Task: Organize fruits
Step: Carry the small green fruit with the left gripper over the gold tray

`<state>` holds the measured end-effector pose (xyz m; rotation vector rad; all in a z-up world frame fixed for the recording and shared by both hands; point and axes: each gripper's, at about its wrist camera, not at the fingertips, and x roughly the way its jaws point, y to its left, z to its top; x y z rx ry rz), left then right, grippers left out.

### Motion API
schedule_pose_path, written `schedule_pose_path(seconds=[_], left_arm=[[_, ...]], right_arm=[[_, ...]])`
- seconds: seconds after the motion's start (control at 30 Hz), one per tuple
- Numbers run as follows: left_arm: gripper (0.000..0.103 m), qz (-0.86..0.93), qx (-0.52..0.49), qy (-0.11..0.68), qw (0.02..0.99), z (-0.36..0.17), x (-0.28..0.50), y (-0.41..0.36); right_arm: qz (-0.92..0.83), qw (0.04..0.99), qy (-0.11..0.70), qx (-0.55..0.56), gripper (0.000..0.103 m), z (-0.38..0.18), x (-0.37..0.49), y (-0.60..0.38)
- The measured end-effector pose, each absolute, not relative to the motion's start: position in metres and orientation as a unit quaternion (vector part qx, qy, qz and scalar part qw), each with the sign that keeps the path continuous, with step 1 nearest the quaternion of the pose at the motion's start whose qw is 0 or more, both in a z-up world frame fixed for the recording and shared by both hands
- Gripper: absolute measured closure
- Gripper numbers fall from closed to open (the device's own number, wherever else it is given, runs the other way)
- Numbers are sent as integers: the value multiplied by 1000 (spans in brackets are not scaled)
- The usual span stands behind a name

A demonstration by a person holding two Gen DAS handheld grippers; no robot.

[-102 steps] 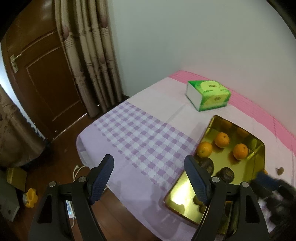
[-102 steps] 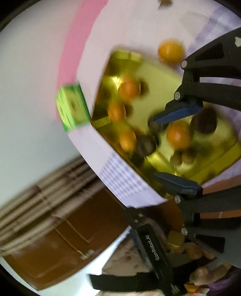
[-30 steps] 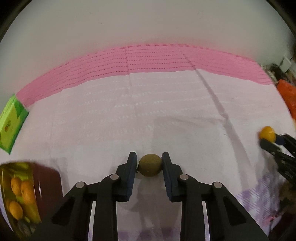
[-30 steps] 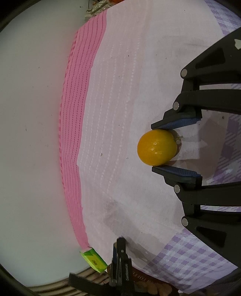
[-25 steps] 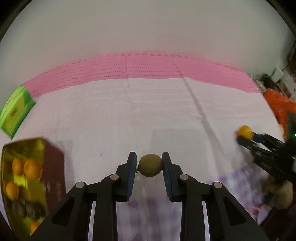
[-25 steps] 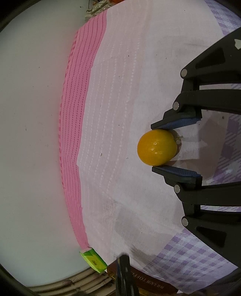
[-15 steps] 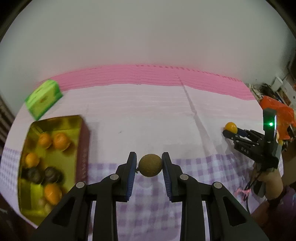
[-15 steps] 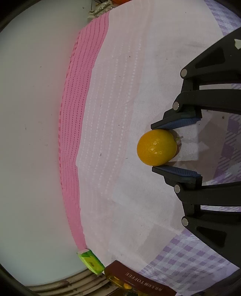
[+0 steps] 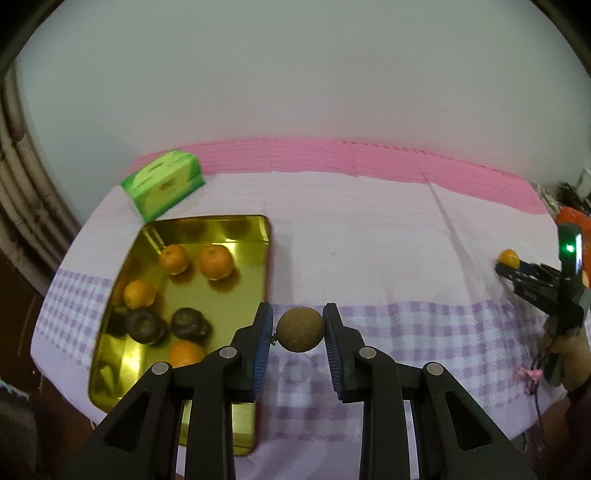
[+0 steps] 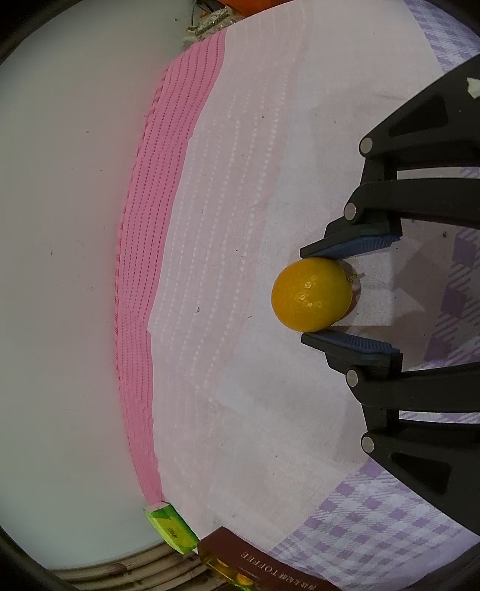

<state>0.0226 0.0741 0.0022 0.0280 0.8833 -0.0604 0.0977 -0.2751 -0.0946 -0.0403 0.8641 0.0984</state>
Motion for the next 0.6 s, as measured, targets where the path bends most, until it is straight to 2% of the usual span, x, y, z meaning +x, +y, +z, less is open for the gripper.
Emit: schedule_pose_path(seconds=[0.6], left_arm=[[74, 52, -51, 450, 890, -20, 56, 170]], right_arm=[[41, 907, 419, -23, 66, -94, 98, -273]])
